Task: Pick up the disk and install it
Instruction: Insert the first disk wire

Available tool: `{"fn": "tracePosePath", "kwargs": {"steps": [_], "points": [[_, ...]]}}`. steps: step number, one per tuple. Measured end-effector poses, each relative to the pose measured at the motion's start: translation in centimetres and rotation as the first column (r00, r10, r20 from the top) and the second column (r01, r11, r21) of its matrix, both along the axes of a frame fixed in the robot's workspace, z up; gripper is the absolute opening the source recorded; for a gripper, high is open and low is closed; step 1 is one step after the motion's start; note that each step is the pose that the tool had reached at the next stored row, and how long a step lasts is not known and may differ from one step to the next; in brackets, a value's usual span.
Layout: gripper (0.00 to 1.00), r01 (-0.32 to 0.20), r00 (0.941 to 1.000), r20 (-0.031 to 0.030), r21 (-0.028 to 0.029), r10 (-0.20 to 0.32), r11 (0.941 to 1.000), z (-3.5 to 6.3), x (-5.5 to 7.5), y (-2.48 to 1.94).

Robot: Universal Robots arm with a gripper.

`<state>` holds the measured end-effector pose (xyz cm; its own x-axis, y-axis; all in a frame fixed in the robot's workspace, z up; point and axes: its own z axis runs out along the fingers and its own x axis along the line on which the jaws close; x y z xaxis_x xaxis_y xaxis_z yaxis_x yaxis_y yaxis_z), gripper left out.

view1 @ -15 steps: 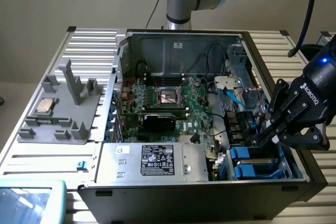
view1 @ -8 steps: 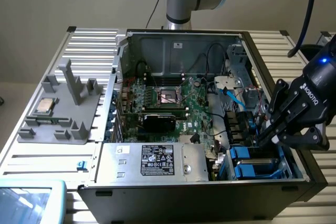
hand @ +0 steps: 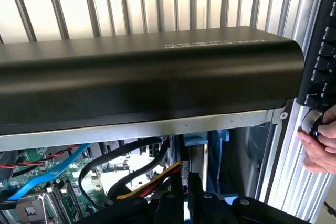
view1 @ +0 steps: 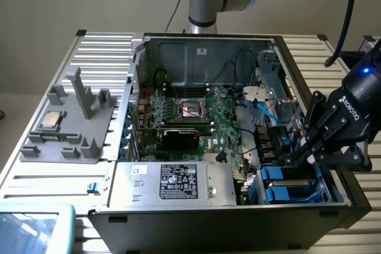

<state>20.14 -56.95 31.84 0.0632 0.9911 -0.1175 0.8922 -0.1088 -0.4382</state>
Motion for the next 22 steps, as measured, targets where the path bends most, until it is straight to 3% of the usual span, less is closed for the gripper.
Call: {"fn": "tracePosePath", "kwargs": {"steps": [22], "points": [[0.16,-0.01,1.0,0.0,0.0001,0.01,1.0,-0.53,0.0,0.0]]}}
